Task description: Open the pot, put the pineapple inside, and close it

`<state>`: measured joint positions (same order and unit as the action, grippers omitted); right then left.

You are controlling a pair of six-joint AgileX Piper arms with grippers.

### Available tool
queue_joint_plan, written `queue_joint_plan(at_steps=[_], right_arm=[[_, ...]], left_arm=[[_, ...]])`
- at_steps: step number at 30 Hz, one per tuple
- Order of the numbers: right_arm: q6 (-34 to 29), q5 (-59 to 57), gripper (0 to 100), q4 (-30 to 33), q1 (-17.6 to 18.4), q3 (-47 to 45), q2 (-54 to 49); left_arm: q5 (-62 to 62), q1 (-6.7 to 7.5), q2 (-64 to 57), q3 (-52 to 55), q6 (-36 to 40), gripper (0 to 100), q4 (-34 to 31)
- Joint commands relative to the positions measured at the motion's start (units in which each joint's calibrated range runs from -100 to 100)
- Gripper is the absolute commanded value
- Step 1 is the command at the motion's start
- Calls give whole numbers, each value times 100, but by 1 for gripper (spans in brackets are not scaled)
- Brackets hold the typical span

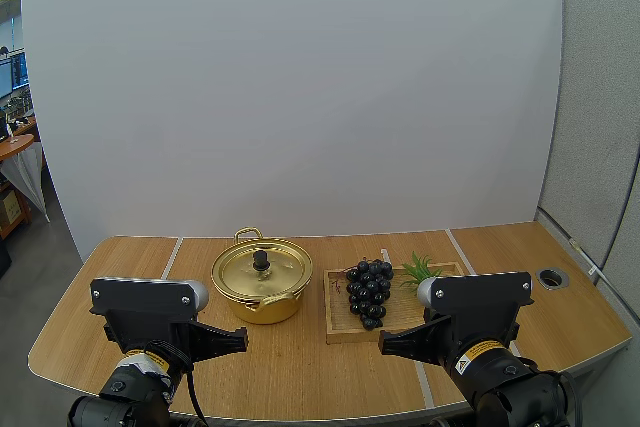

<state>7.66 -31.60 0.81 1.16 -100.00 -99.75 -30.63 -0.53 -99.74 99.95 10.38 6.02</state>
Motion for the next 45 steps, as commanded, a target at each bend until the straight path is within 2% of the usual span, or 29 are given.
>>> queue_joint_plan(at_steps=[1,13,19,27,33,37,45], right_arm=[[31,36,0,-17,-18,0,-25],[38,115,0,3,-18,9,-25],[51,89,0,29,-18,890,-25],[51,-959,0,29,-18,2455,-25],[51,-1818,0,29,-18,3208,-25],[24,-2467,0,-19,-18,3289,-25],[52,-3546,0,-8,-18,3289,117]], left_arm=[[136,-8,-26,5,0,0,19],[120,-8,-26,-273,-3,0,-31],[120,-8,-26,-1271,-3,0,-31],[-158,-8,-26,-2691,-12,0,-56],[-1944,-8,-26,-3557,-12,0,-56],[-2735,-8,-26,-3857,-12,0,-56],[-2971,-8,373,-3871,-340,0,-56]])
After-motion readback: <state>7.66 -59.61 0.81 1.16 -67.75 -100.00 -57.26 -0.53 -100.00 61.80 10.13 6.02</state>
